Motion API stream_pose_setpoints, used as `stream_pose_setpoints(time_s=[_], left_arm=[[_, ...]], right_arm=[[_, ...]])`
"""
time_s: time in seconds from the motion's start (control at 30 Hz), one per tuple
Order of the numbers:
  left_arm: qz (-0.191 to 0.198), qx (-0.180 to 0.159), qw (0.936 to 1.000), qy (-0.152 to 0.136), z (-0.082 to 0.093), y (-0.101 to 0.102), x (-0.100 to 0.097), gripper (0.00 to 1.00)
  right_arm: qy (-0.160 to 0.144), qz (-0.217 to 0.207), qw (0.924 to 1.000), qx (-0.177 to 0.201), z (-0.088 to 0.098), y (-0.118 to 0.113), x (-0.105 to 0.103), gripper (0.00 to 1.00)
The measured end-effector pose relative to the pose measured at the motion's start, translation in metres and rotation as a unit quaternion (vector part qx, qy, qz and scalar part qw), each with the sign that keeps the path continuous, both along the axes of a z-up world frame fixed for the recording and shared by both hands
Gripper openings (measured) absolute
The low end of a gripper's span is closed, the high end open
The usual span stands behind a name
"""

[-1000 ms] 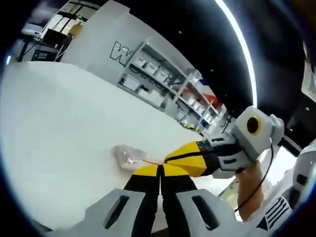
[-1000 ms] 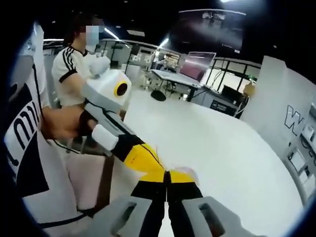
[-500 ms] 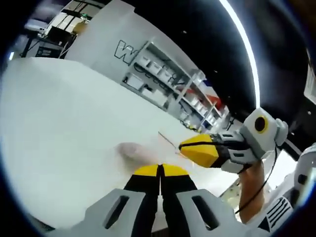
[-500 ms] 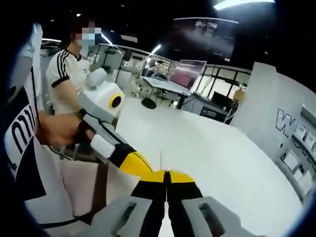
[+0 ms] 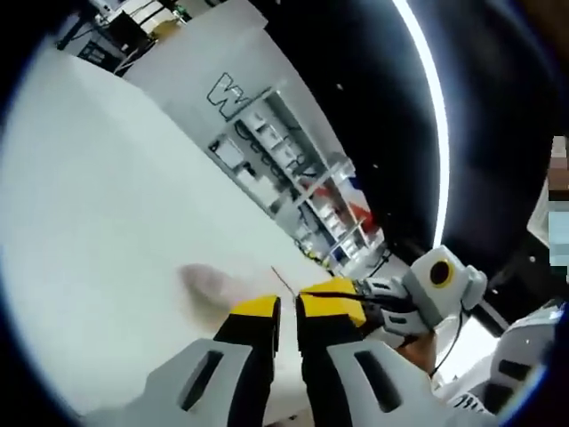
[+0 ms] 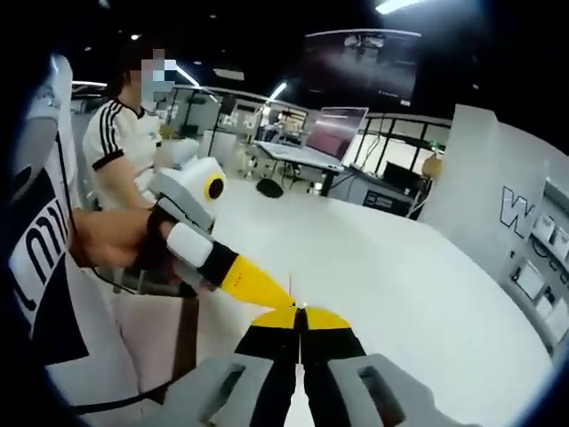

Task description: Open the resealable bag by pulling the two sides of the seal apart until the entire bag opening is separated and visibly accessible.

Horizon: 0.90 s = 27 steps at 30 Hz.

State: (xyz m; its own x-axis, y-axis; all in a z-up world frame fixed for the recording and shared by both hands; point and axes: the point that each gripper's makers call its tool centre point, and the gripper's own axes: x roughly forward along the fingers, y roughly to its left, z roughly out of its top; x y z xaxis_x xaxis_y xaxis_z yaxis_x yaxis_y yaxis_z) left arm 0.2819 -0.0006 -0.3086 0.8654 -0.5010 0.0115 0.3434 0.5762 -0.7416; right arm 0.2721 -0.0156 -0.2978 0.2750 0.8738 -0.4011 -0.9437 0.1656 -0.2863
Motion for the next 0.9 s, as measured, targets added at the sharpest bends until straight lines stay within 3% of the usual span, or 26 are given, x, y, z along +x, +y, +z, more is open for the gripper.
stream_pose_setpoints(time_s=[0.37, 0.47, 0.53, 0.63, 0.7, 0.8, 0.83, 0.9], left_arm=[[-0.002, 0.016, 0.9998, -0.007, 0.002, -0.002, -0.001, 0.00], [0.010, 0.023, 0.9997, 0.006, -0.005, 0.002, 0.000, 0.00], [0.012, 0.010, 0.9998, 0.011, -0.009, 0.005, 0.000, 0.00], [0.009, 0.013, 0.9998, 0.011, -0.010, 0.003, -0.001, 0.00], [0.007, 0.019, 0.9997, 0.014, -0.011, 0.002, -0.002, 0.00], [0.004, 0.046, 0.9988, 0.014, -0.012, -0.001, -0.004, 0.01], [0.004, 0.052, 0.9986, 0.013, -0.012, -0.002, -0.005, 0.01], [0.006, 0.089, 0.9960, 0.008, -0.012, -0.003, -0.007, 0.01]], right_arm=[[-0.004, 0.004, 1.0000, -0.002, -0.001, 0.000, -0.001, 0.00], [-0.011, 0.000, 0.9998, 0.017, 0.008, 0.000, -0.001, 0.00], [-0.013, -0.003, 0.9996, 0.023, 0.014, -0.002, 0.000, 0.00], [-0.009, -0.011, 0.9996, 0.025, 0.013, -0.004, 0.007, 0.00], [-0.032, -0.019, 0.9989, 0.030, 0.017, -0.006, 0.013, 0.00], [-0.098, -0.027, 0.9948, 0.013, 0.019, -0.008, 0.022, 0.00], [-0.108, -0.028, 0.9937, 0.009, 0.019, -0.009, 0.023, 0.00], [-0.091, -0.027, 0.9955, 0.009, 0.016, -0.008, 0.019, 0.00]])
